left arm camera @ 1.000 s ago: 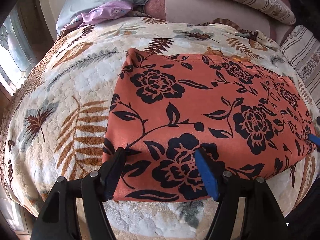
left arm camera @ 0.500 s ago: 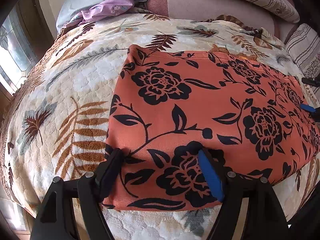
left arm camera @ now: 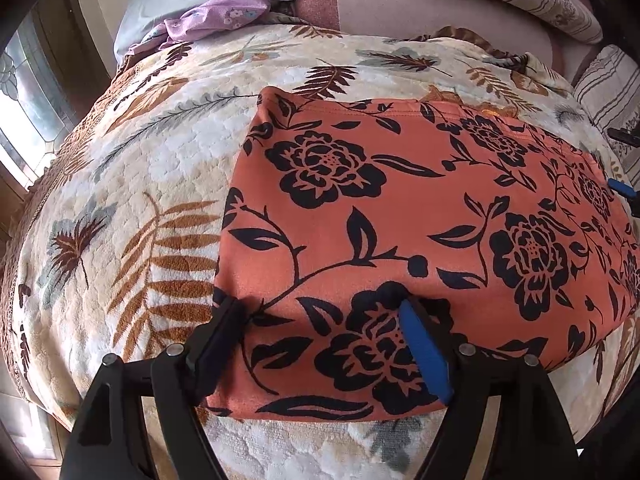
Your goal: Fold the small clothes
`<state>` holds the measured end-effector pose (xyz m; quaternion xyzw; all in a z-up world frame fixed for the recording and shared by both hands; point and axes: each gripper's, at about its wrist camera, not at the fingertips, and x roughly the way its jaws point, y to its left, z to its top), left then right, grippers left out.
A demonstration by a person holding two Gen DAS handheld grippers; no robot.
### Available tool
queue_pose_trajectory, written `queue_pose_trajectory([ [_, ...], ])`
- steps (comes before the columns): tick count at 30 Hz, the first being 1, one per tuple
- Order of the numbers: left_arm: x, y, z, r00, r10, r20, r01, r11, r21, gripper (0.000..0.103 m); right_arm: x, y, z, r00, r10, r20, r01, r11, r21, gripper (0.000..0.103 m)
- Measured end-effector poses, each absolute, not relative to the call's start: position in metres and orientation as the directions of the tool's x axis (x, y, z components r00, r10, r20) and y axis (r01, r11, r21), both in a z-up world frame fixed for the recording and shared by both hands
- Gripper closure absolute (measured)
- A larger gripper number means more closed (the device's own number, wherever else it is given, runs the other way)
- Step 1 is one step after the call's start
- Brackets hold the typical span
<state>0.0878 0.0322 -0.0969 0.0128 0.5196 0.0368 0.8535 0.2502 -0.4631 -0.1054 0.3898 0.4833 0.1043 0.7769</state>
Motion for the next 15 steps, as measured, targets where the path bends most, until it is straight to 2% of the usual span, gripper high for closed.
queue_pose_trajectory([
  [8, 0.072, 0.028, -0.086, 0.465, 0.081, -0.882, -0.081, 0.996, 0.049, 0.022, 0.132, -0.444, -0.064, 0.53, 0.596, -0.604, 0.079, 0.674, 0.734, 0.016],
  [11, 0.061, 0.025, -0.075, 0.494, 0.055, -0.868, -0.084, 0.996, 0.016, 0.022, 0.08, -0.437, -0.079, 0.516, 0.637, -0.573, 0.098, 0.62, 0.778, 0.015],
  [15, 0.054, 0.015, -0.066, 0.517, 0.028, -0.855, -0.076, 0.997, -0.014, 0.022, 0.041, -0.438, -0.12, 0.501, 0.647, -0.574, 0.223, 0.545, 0.808, 0.015],
])
